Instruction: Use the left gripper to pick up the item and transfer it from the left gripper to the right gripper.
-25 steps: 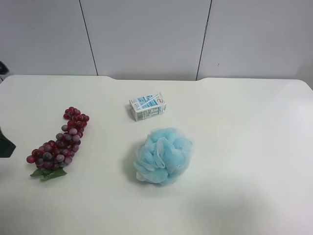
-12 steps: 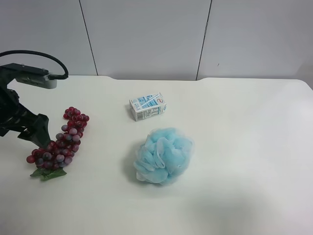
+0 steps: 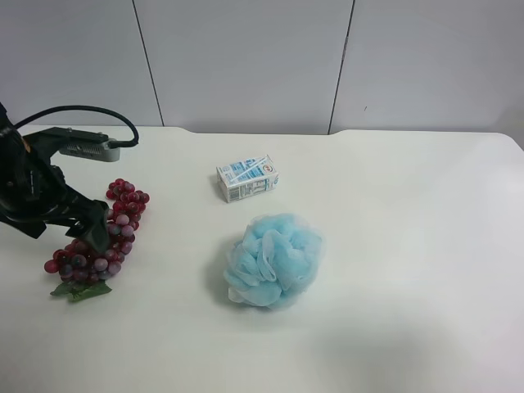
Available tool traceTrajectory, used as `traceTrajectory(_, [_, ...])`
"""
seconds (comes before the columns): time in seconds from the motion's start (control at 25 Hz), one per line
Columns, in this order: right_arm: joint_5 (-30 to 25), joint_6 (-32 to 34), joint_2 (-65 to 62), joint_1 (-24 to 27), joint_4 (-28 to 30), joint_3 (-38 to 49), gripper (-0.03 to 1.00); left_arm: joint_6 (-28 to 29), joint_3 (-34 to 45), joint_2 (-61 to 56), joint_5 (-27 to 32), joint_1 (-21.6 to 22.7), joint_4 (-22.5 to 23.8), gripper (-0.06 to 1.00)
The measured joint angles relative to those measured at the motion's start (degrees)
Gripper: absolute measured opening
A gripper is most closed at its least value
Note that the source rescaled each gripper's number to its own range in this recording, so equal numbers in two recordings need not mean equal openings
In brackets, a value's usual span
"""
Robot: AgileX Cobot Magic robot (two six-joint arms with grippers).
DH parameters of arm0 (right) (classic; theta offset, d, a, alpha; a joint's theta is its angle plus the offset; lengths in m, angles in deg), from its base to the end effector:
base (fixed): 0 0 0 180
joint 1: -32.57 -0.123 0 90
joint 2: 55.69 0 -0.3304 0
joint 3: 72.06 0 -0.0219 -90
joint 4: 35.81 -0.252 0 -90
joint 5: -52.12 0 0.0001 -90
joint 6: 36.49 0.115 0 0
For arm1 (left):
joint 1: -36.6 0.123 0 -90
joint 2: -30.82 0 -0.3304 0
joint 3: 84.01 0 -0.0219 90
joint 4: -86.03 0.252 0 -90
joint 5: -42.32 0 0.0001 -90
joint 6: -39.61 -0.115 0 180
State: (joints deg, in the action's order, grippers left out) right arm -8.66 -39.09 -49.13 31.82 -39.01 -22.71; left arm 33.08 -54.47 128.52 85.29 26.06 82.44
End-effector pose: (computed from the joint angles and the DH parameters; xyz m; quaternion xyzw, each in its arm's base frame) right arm -0.0293 0.0052 0.2685 -0.0261 0.8505 0.0194 0.5250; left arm 0.2721 -0.0556 0.2021 0.1270 0.9880 -0.0262 0.0844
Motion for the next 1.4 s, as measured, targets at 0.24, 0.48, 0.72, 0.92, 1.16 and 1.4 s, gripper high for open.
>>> traceTrajectory(0.24, [0.0,0.0,0.0,0.0,0.0,0.0,1.00,0.1,0.0,5.0,-2.8,0.0,-0.7,1.00])
traceTrajectory(0.48, [0.0,0.0,0.0,0.0,0.0,0.0,1.00,0.3,-0.2,9.8,-4.9,0.0,-1.4,1.00])
traceTrajectory(0.72, [0.0,0.0,0.0,0.0,0.0,0.0,1.00,0.4,-0.2,14.3,-7.1,0.0,-1.6,1.00])
traceTrajectory(0.92, [0.0,0.0,0.0,0.0,0.0,0.0,1.00,0.4,-0.2,16.2,-7.3,0.0,-2.0,1.00])
traceTrajectory(1.16, [0.0,0.0,0.0,0.0,0.0,0.0,1.00,0.4,-0.2,16.2,-7.5,0.0,-2.0,0.70])
traceTrajectory(1.4, [0.0,0.0,0.0,0.0,0.0,0.0,1.00,0.4,-0.2,16.2,-7.8,0.0,-2.7,0.07])
